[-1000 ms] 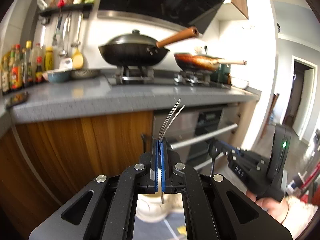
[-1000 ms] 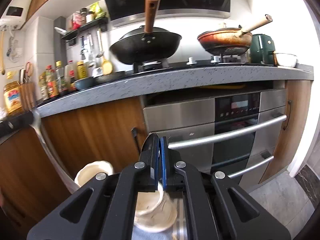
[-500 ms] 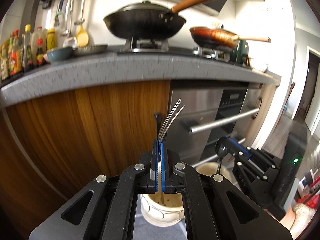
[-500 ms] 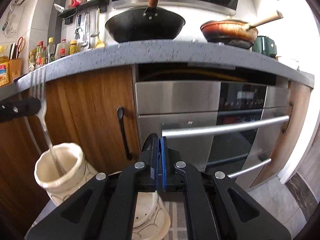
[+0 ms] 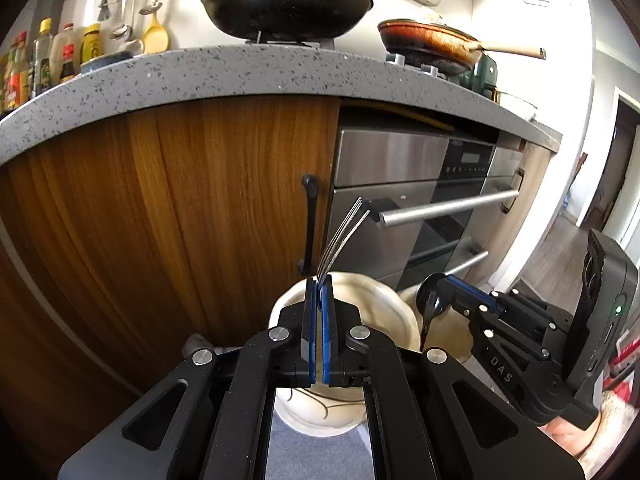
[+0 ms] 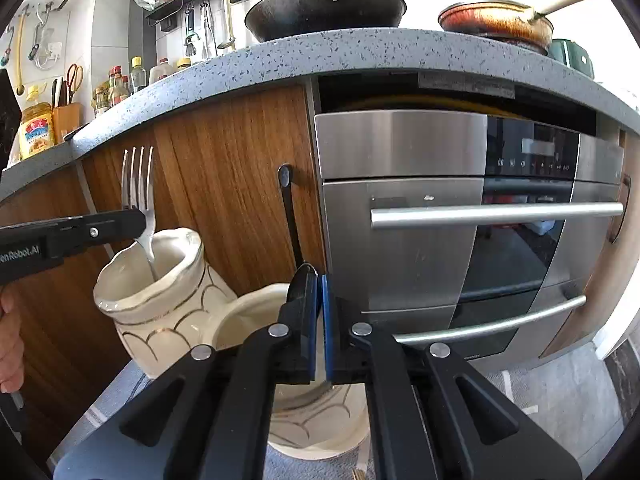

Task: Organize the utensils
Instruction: 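Lift the fork with the left tool while the right tool carries the spoon to the holder, then drop the fork into the larger pot while the right tool drops the spoon into the smaller pot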

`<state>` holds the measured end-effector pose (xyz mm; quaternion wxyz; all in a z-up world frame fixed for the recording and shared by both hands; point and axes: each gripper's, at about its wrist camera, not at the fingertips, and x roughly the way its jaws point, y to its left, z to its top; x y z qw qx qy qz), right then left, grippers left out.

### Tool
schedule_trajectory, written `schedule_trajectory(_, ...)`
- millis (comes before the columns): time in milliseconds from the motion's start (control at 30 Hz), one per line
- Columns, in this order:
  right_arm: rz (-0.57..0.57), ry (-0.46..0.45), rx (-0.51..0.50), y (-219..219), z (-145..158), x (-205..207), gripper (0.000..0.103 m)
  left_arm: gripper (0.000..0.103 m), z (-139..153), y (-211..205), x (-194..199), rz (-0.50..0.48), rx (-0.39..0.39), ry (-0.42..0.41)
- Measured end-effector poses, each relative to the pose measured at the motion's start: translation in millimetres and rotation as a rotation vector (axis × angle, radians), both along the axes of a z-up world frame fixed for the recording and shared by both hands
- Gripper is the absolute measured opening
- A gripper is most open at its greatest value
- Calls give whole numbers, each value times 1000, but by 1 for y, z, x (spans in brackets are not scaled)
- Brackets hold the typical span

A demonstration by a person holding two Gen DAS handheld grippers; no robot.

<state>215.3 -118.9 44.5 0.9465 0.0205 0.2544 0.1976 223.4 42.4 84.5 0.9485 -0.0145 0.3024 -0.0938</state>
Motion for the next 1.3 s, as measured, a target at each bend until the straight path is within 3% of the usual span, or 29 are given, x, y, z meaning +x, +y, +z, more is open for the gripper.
schedule_trajectory(700, -15, -16, -29, -2, 1, -5, 3, 3, -12, -5, 6, 3, 20, 32)
schedule_trajectory(900, -19, -15, -18, -5, 2, -5, 19, 3, -13, -4, 7, 7, 19, 41)
schedule_trajectory(1033, -29, -16, 1, -9, 6, -10, 31, 20, -10, -1, 5, 18, 11, 35)
schedule_trajectory(1300, -48, 1, 23, -19, 12, -34, 55, 28, 1, 6, -13, 17, -13, 10)
